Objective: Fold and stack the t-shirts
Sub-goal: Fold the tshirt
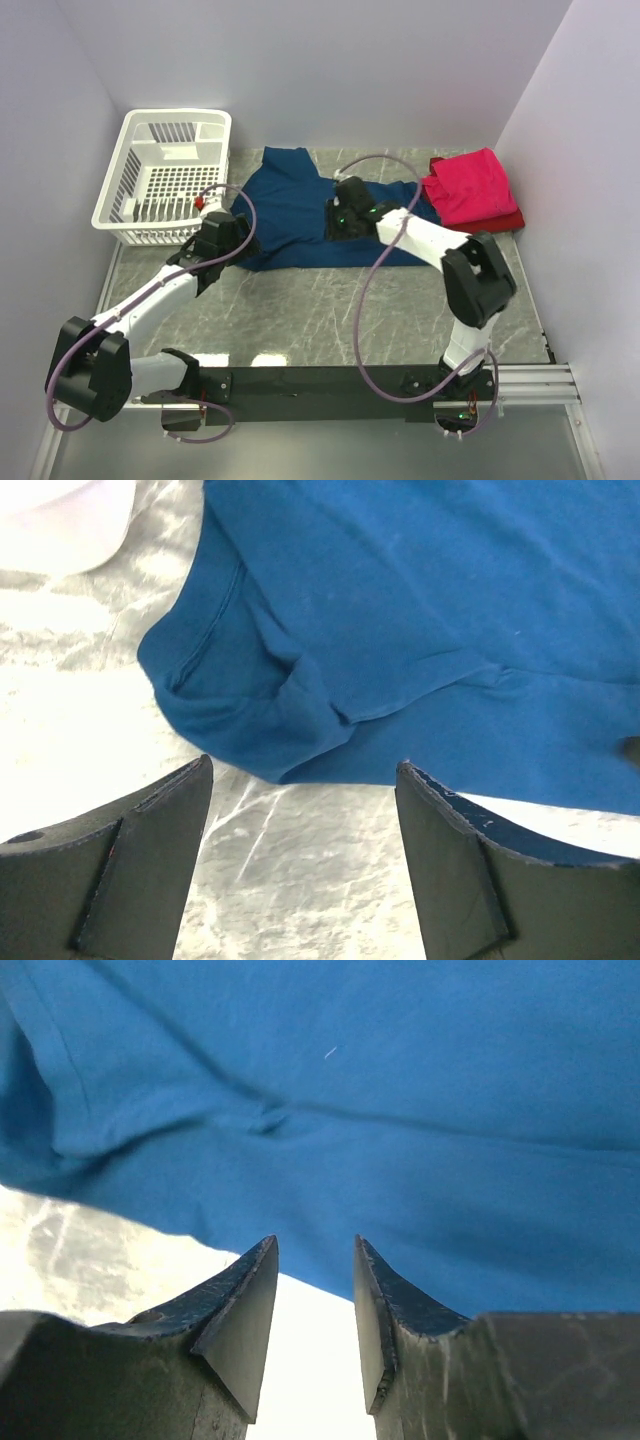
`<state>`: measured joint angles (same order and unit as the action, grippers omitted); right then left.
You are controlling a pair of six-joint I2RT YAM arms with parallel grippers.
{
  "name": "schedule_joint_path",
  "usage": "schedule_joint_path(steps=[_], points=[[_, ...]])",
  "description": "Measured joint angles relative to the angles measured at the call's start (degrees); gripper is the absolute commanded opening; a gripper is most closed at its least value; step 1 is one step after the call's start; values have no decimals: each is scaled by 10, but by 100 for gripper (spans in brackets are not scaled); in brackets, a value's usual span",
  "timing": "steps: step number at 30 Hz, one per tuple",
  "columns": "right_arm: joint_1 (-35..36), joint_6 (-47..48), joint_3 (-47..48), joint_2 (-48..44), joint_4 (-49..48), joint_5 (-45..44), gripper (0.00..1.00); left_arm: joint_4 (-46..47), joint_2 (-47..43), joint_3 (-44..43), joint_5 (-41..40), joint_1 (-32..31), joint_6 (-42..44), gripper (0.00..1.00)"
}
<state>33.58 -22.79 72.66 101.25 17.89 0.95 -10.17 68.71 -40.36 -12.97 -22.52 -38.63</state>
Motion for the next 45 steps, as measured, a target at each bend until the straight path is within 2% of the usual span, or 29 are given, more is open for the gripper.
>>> schedule_joint_path(steps=[4, 18, 25, 31, 36, 37, 39, 40, 41, 42, 44, 45], points=[[37, -6, 22, 49, 9, 0, 43, 9, 5, 16, 0, 0, 0, 79], [97, -21, 37, 99, 15, -35, 42, 56, 79, 31, 5, 0, 1, 74], [106, -21, 37, 111, 25, -69, 42, 68, 118, 31, 12, 0, 3, 69], [111, -21, 41, 126, 29, -90, 40, 78, 127, 31, 14, 0, 5, 59], [114, -20, 42, 129, 29, -99, 29, 78, 143, 32, 14, 0, 5, 47], [114, -20, 42, 129, 29, -101, 23, 79, 147, 31, 14, 0, 5, 44], [115, -22, 42, 129, 29, -104, 17, 79, 152, 31, 15, 0, 7, 36], [115, -22, 42, 130, 29, -105, 11, 79, 155, 31, 16, 0, 8, 31], [116, -22, 41, 130, 29, -106, 8, 79, 156, 31, 15, 0, 9, 18], [116, -24, 41, 130, 28, -106, 2, 79, 156, 31, 15, 0, 11, 12], [117, -24, 39, 130, 26, -108, 0, 79, 156, 31, 16, 0, 12, 1], [117, -25, 38, 130, 25, -109, 0, 79, 156, 31, 16, 0, 12, 1]])
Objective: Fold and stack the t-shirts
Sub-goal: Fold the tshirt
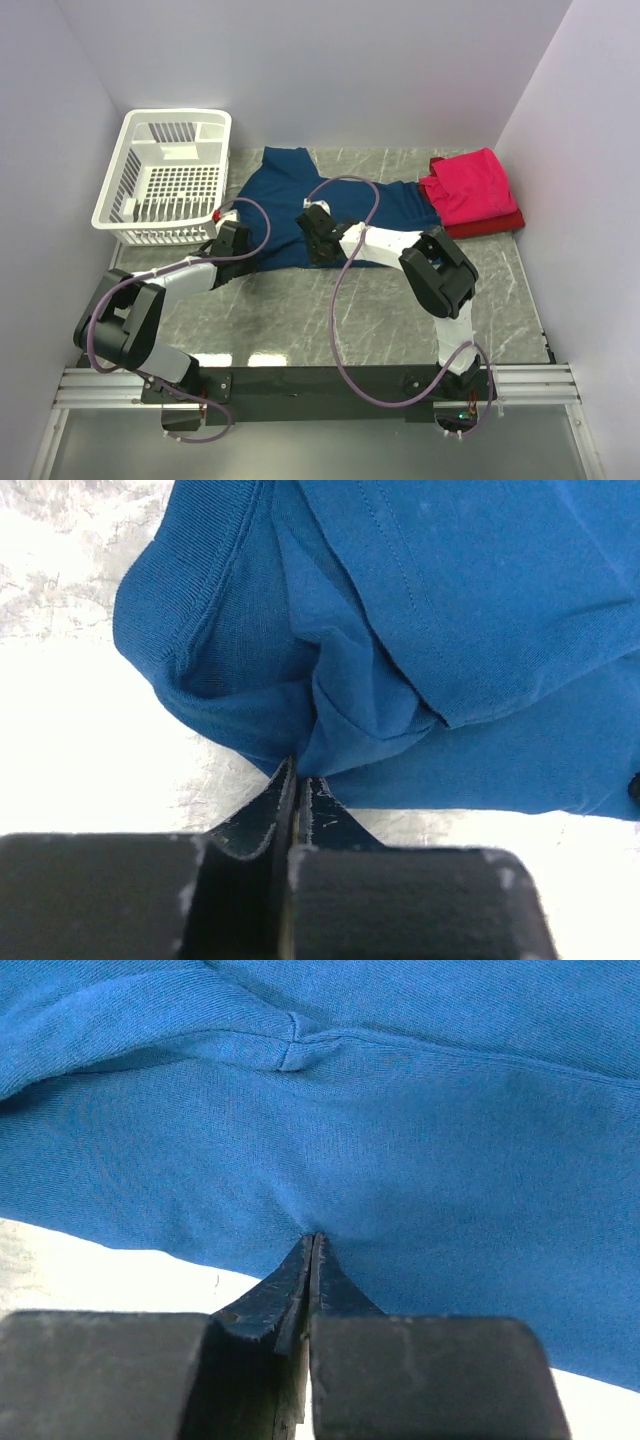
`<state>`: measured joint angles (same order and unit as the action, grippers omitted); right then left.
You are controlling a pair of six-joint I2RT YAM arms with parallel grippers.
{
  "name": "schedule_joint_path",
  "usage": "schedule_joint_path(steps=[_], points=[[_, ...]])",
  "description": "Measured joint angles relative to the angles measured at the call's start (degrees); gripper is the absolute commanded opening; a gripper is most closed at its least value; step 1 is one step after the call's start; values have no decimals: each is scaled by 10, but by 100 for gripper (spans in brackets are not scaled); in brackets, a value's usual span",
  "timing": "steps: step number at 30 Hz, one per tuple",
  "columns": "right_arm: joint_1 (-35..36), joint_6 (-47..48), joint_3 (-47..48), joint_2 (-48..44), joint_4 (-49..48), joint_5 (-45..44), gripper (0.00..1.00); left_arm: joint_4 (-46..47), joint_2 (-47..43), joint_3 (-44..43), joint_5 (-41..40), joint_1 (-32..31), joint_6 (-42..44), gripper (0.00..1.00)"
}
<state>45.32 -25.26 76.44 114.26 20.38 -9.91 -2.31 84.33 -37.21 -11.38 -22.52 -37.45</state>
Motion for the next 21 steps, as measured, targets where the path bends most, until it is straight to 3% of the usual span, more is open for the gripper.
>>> schedule_joint_path(steps=[11, 21], points=[[7, -1, -35, -18, -29, -7, 0, -33, -10, -2, 6, -22, -13, 1], [28, -16, -110, -82, -7, -10, 0, -114, -110, 11, 6, -48, -59, 1]])
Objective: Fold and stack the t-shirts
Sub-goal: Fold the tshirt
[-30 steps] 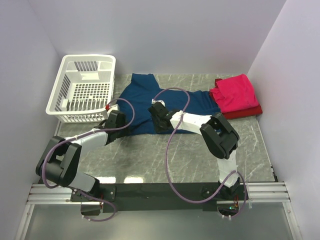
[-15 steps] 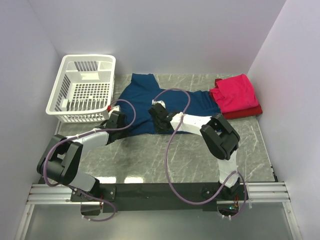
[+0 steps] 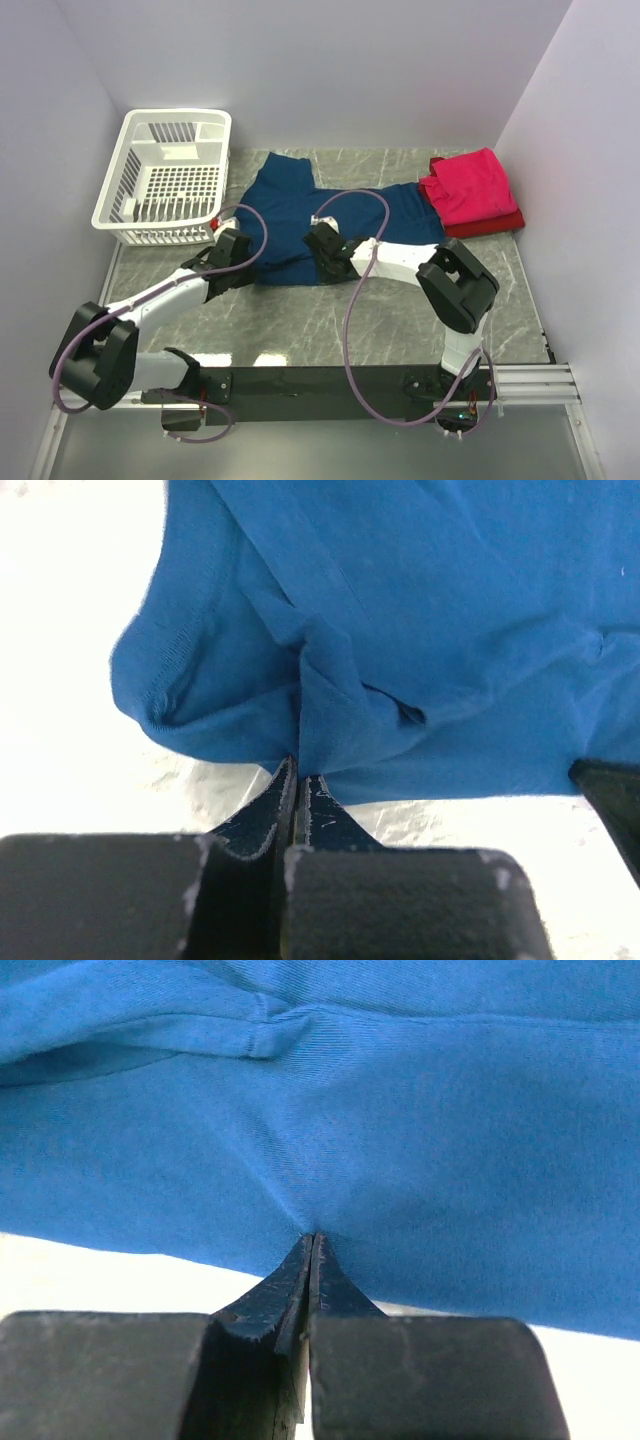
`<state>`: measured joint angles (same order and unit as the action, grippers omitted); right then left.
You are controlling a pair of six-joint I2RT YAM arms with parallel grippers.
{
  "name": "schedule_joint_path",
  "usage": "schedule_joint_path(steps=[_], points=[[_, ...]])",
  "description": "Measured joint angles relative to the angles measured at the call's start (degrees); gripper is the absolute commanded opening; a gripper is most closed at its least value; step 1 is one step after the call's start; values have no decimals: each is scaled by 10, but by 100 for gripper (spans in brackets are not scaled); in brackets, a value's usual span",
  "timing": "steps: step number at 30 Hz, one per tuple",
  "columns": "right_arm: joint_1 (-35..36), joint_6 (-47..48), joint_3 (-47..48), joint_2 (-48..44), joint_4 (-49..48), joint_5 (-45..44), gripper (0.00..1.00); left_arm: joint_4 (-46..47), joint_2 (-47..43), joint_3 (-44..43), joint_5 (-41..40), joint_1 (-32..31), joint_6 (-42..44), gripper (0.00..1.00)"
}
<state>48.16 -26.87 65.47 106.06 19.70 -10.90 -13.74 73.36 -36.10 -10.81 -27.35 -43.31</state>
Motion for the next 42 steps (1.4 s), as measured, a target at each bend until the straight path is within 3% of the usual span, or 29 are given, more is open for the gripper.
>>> schedule_joint_path(steps=[4, 5, 6, 7, 10, 11, 14, 16, 21, 29, 42], points=[[7, -5, -19, -19, 16, 0, 0, -27, -22, 3, -2, 0, -13, 1], [10, -5, -23, -23, 20, 0, 0, -33, -26, 3, 0, -1, -15, 5], [12, -5, -26, -26, 23, 0, 0, -38, -31, 5, 3, -2, -17, 12], [14, -5, -28, -29, 27, 0, 0, -42, -35, 6, 5, -3, -19, 30], [17, -5, -29, -37, 51, 1, 10, -66, -56, 12, 4, -6, -29, 55], [19, -3, -28, -41, 60, 2, 19, -79, -68, 12, 3, -7, -31, 59], [19, 7, -26, -67, 83, 12, 32, -112, -120, 12, -5, -10, -44, 69], [19, 17, -14, -90, 92, 21, 36, -130, -162, 12, -14, -11, -54, 75], [19, 52, 60, -109, 78, 55, 40, -157, -225, 12, -45, -11, -73, 80], [33, 101, 160, -40, 20, 145, 40, -157, -209, 33, -59, -11, -88, 76], [68, 136, 175, 83, 4, 209, 42, -158, -211, 54, -62, 2, -103, 77]])
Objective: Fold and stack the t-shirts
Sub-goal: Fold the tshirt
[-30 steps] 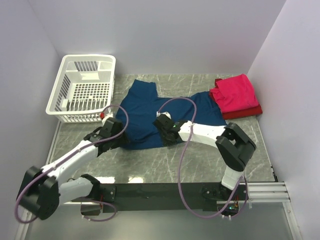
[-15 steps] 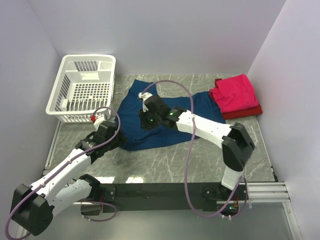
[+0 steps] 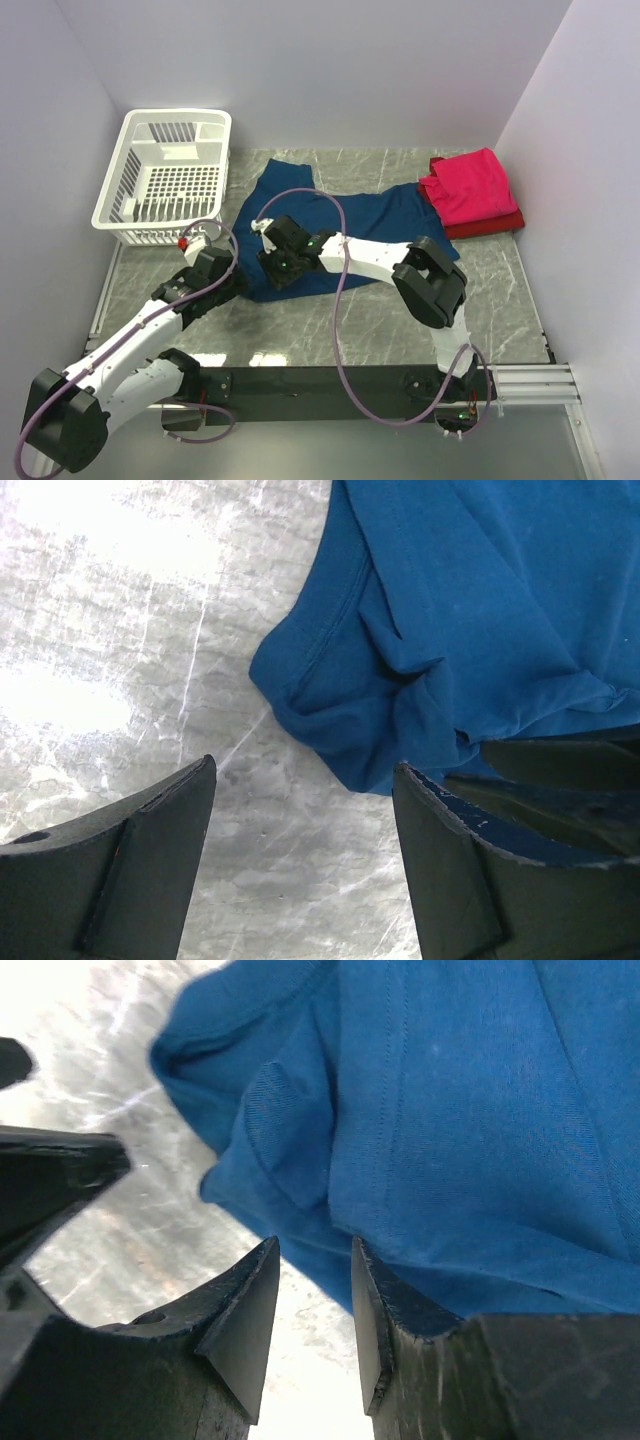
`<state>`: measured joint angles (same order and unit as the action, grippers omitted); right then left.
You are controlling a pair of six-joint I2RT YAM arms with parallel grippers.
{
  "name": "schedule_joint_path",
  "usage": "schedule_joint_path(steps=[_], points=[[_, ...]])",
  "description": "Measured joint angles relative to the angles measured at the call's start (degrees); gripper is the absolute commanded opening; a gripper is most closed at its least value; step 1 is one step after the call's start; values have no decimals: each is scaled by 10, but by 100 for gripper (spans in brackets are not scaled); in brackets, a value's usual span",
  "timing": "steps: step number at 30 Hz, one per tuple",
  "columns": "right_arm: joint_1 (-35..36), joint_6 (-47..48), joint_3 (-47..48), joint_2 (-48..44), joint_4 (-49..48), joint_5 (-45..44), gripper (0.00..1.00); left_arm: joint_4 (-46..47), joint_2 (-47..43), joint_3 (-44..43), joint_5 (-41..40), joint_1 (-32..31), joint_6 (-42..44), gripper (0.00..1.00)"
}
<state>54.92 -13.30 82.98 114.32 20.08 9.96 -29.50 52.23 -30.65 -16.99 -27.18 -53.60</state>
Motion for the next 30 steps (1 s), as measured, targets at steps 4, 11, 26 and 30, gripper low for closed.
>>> schedule_joint_path(steps=[4, 11, 26, 30], points=[[2, 5, 1, 14, -4, -9, 42, 1, 0, 2, 6, 4, 0, 76], [6, 10, 3, 18, -20, -33, 42, 1, 0, 2, 9, 4, 1, 75], [7, 12, -21, -27, -37, -63, 42, 8, -19, 2, 28, 5, 4, 69], [7, 12, -27, -63, -43, -74, 42, 14, -21, 2, 36, 5, 8, 67]])
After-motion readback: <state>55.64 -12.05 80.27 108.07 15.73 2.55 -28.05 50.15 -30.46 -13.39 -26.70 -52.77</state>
